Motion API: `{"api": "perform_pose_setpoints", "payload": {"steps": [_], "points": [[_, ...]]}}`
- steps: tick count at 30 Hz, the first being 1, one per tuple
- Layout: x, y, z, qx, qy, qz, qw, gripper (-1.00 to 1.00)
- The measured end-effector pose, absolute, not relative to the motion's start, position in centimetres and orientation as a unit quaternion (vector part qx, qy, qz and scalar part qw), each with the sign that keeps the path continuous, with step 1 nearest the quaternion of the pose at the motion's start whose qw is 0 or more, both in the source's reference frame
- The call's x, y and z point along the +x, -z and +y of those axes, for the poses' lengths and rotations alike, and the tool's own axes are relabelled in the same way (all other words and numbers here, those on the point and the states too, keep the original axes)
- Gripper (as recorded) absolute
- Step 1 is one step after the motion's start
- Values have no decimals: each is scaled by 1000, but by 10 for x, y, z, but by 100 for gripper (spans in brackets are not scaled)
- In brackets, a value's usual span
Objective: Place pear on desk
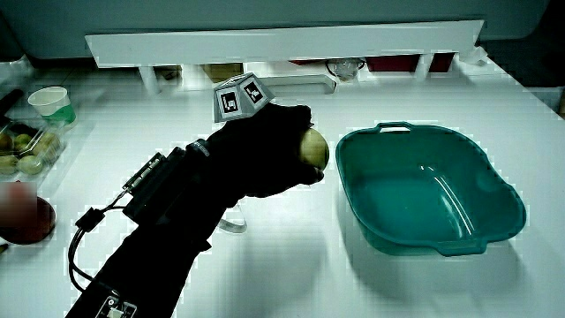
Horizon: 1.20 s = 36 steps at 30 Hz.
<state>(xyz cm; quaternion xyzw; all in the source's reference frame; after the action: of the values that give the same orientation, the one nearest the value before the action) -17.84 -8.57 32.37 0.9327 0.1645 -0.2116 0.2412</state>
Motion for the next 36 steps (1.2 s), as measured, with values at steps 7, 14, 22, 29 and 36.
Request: {"api": "perform_pose_setpoints", "payload": {"steps": [7, 14, 22, 29, 36], "points": [[-197, -359, -87, 931, 207, 121, 274, 0], [-209, -387, -86, 928, 203, 89, 298, 0], [-222, -410, -86, 926, 207, 71, 309, 0], [-227, -418, -85, 921, 218, 66, 316, 0], [-231, -421, -85, 915, 221, 49, 335, 0]]}}
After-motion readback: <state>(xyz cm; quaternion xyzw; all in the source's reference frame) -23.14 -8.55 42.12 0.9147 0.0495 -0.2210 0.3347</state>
